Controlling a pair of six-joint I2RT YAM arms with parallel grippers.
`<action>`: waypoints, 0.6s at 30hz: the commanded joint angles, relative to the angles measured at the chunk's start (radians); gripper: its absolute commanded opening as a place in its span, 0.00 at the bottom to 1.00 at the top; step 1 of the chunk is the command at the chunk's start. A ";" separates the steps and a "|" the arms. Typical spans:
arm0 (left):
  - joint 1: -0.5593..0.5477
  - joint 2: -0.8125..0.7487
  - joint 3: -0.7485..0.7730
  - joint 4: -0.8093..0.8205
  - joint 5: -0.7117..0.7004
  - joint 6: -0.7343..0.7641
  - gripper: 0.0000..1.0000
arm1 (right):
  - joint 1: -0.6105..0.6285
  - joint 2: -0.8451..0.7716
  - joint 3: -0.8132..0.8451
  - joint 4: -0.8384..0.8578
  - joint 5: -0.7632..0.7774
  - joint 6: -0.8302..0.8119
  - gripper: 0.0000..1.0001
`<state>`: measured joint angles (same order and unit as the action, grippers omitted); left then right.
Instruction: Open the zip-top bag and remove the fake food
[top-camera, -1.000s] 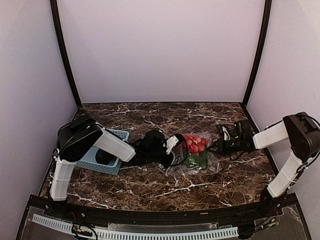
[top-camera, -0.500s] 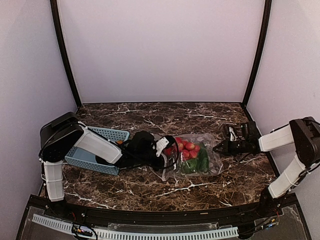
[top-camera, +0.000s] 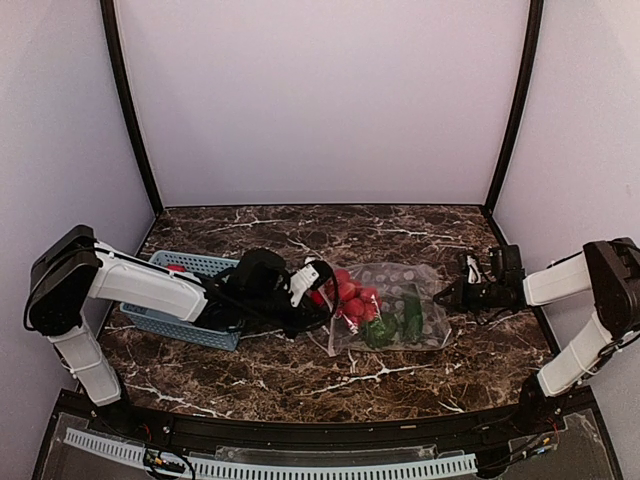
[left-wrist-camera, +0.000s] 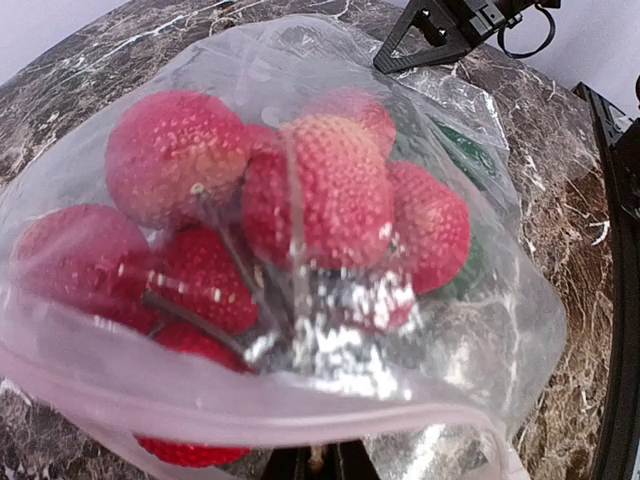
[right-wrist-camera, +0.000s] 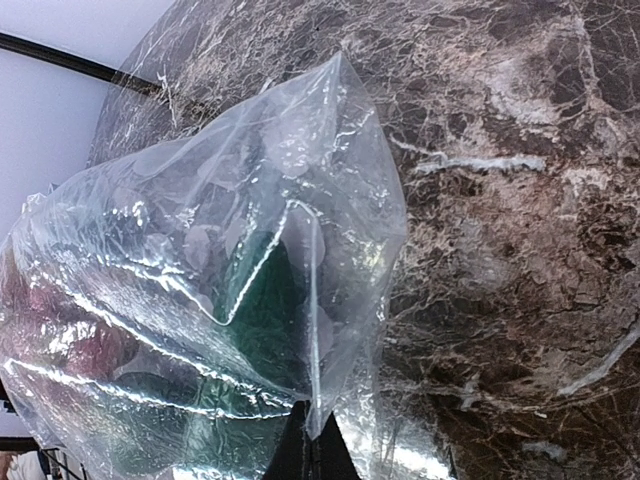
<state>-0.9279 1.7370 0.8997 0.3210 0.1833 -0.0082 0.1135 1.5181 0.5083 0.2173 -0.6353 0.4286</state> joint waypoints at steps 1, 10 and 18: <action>-0.003 -0.132 -0.044 -0.109 0.014 0.002 0.01 | -0.012 -0.006 -0.016 0.020 0.011 0.008 0.00; -0.004 -0.302 -0.140 -0.244 -0.055 -0.024 0.01 | -0.026 0.006 -0.021 0.039 0.006 0.014 0.00; -0.003 -0.435 -0.175 -0.333 -0.069 -0.055 0.01 | -0.031 0.020 -0.026 0.060 0.000 0.024 0.00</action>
<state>-0.9279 1.3804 0.7433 0.0448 0.1272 -0.0376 0.0902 1.5257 0.4984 0.2413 -0.6353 0.4446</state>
